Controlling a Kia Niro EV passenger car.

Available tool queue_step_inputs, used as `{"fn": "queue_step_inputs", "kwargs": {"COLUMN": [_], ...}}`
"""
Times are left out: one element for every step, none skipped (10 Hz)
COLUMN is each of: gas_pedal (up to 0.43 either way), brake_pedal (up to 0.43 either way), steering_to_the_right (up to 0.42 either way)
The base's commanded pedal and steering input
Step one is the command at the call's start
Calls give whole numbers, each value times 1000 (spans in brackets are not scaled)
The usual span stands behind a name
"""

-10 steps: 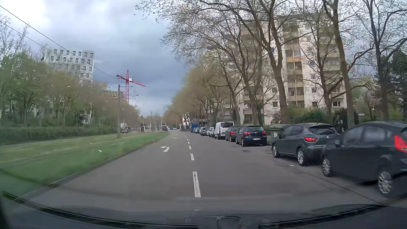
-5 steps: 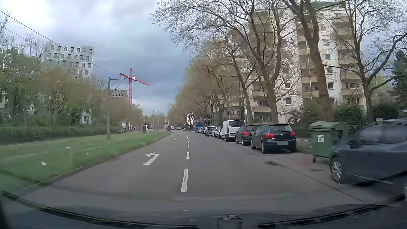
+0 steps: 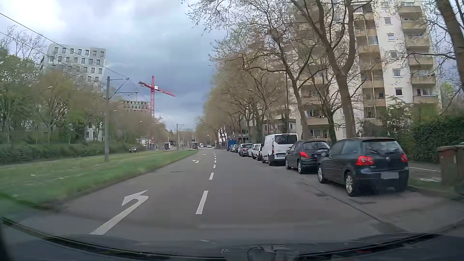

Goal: Follow the waypoints while adhering to traffic rules and regulations

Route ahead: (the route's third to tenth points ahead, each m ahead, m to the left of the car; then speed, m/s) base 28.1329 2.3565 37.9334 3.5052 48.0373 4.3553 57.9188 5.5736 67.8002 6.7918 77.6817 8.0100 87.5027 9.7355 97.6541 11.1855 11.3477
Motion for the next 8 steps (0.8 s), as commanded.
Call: {"fn": "queue_step_inputs", "kwargs": {"gas_pedal": [130, 130, 138, 169, 169, 169, 169, 169], "brake_pedal": [0, 0, 0, 0, 0, 0, 0, 0], "steering_to_the_right": [-16, -16, -16, -17, -17, -15, -12, -12]}}
